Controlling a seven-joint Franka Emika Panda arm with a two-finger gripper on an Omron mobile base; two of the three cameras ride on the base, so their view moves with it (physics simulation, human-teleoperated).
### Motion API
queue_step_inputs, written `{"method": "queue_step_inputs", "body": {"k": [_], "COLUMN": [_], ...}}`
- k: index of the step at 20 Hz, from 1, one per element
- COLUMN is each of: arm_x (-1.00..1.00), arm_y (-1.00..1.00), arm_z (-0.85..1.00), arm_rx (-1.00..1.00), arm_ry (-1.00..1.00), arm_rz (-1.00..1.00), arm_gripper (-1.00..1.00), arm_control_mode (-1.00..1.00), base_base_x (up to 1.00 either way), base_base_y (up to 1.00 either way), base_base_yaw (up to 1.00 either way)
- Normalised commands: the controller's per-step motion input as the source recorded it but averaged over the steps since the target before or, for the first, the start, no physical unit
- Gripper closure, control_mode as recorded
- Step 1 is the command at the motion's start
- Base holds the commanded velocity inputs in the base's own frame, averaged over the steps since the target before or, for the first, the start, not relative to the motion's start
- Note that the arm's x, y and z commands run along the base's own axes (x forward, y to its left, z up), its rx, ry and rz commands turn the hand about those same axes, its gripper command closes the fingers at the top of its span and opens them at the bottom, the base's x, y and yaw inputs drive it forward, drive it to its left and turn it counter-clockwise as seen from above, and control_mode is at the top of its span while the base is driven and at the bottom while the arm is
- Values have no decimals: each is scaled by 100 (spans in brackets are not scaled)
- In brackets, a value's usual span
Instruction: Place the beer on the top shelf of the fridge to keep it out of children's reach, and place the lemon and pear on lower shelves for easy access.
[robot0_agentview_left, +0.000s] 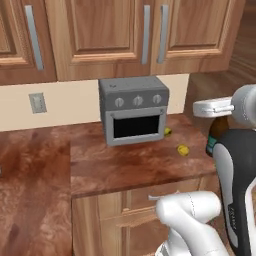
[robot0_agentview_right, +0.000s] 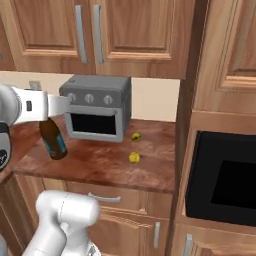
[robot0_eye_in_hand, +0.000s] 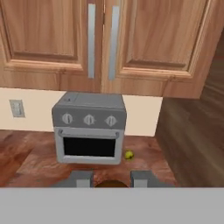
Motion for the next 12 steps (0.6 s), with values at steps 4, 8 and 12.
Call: {"method": "queue_step_inputs", "body": {"k": [4,8,12], "arm_x": [0,0,0], "arm_y": [0,0,0], "arm_z": [0,0,0], "arm_rx": [0,0,0], "arm_ry": [0,0,0], "arm_rz": [0,0,0], "arm_gripper": [100,100,100], "arm_control_mode": [100,100,100], "base_base_x": [-95,-61,-20], "base_base_y": [-55,-57,-63], "base_base_yaw": [-34,-51,-59]}}
